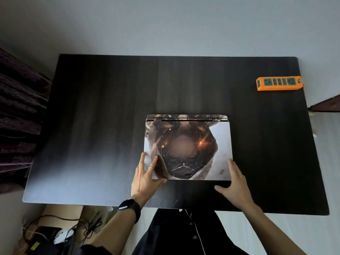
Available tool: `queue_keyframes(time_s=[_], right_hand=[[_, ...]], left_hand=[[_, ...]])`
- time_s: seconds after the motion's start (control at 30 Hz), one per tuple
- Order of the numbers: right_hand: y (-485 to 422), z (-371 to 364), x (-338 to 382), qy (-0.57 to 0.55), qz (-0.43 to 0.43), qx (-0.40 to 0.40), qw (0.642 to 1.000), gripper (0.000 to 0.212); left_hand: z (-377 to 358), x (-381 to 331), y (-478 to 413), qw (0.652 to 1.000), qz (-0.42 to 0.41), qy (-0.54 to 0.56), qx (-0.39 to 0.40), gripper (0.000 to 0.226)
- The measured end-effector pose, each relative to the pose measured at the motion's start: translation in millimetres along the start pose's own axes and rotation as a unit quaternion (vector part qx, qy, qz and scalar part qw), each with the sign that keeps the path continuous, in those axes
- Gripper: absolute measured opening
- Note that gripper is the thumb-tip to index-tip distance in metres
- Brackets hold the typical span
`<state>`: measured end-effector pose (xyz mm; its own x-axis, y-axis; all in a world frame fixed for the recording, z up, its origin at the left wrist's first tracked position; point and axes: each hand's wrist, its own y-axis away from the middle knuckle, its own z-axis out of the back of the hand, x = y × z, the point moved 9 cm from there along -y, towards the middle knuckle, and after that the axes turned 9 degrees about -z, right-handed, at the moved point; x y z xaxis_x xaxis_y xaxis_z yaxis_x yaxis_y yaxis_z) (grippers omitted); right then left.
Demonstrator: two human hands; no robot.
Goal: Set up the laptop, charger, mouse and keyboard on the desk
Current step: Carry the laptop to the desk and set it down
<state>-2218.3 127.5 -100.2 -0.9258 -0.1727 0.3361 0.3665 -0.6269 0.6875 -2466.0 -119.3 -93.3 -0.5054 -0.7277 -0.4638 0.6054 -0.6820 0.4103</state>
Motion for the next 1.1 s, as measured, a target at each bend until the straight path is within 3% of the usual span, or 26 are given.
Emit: queue_keyframes(time_s=[0.13,0.43,0.73,1.1], right_hand=[[-3,4,1,0.025,0.006,-0.033,0.999,0.107],[-22,10,28,0.040,-0.007,-0.087,0.995,0.108],[-60,26,76,0.038,0.005,-0.096,0.995,0.108],[-70,31,80,0.045,0.000,-0.090,0.995,0.107]], left_hand=[[1,-4,-1,0.997,-0.053,-0.048,0.006,0.097],[19,5,-24,0.996,-0.029,-0.077,0.032,0.090],[56,13,-80,0.997,-0.001,-0.081,0.019,0.090],[55,20,-94,0.998,-0.007,-0.061,0.008,0.092]])
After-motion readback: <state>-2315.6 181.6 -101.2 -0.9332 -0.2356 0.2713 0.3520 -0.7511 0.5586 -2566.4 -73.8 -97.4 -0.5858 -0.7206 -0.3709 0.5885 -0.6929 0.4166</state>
